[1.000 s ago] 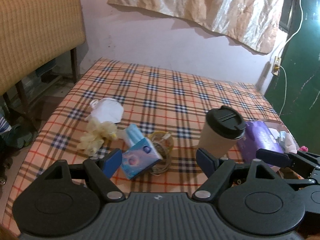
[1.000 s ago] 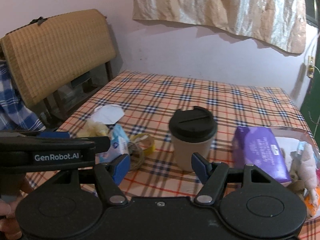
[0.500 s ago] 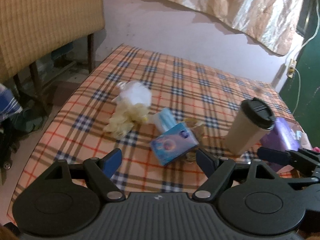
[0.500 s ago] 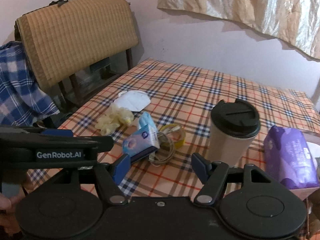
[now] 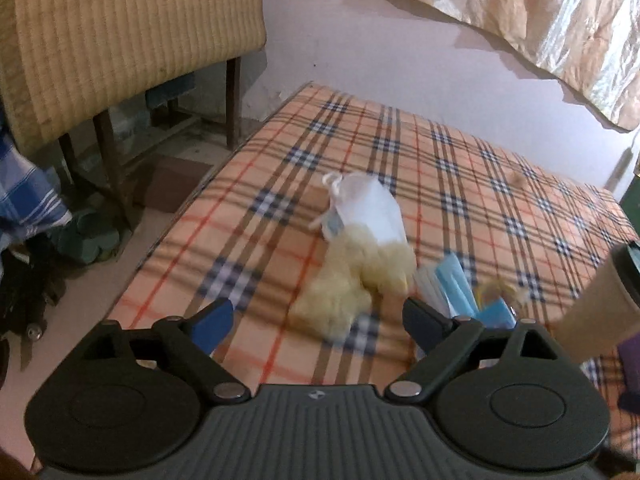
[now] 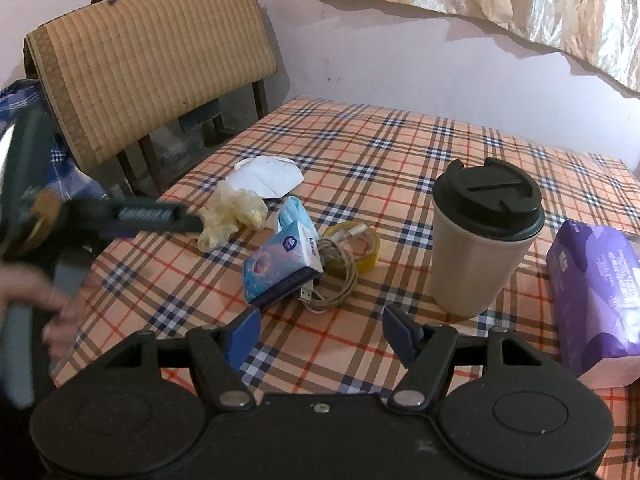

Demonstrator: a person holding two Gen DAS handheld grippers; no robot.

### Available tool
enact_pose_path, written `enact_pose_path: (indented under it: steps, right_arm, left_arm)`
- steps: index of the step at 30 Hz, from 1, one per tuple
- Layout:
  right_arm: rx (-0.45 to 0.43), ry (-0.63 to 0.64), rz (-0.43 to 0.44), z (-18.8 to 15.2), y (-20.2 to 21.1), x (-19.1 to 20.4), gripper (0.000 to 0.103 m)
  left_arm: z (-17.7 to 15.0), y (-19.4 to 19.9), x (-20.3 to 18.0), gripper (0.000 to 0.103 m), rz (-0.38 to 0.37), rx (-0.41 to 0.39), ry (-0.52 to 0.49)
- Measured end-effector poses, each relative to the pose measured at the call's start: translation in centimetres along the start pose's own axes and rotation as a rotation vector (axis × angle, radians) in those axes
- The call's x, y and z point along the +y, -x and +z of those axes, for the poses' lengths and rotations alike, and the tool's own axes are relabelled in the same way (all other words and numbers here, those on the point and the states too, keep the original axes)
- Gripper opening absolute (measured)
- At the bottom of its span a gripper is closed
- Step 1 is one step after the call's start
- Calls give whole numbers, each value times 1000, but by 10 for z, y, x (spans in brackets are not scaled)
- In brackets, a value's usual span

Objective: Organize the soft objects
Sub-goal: 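Grasp the yellow gloves with the left tool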

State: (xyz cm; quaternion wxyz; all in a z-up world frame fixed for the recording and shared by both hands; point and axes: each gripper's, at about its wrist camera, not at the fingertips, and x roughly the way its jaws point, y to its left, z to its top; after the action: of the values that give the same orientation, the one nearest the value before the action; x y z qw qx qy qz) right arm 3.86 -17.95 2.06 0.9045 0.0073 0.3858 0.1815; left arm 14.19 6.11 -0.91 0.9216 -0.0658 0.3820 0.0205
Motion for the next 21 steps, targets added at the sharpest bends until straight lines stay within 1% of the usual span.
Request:
enact_pose_path:
  steps: [4,9,10,11,12,13,14,17,21]
  right_arm:
    - [10,2,10,-2,-7,-1,80]
    - [5,9,23,-2,-14,-1,80]
    - [3,9,29,-2,-15,-1,80]
    - [3,10,33,-1,-16,-1,80]
    - [1,13,41,-1,-18,0,80]
    - [-1,20,50,0,-20,1,80]
    - [-2,28,55,1,-22,2,80]
    - [-7,51,73,6,-33,7,80]
    - [-20,72,100,19,-49,12,80]
  left_arm:
    - [12,-30,-9,95,7,22,-27]
    - [18,-60,-14,94,1,54,-28]
    - [17,-64,-14,84,-7,58,-37]
    - [16,-68,-15,67,-20,64,-48]
    - [14,-67,-18,59,-8,42,-76]
    - [11,-66,-19,37,-16,41,-97]
    - [9,-63,-18,27,-23,34,-105]
    - [1,-54,-9,20,-61,41,-76]
    - [-16,-28,0,20,-68,32,-73]
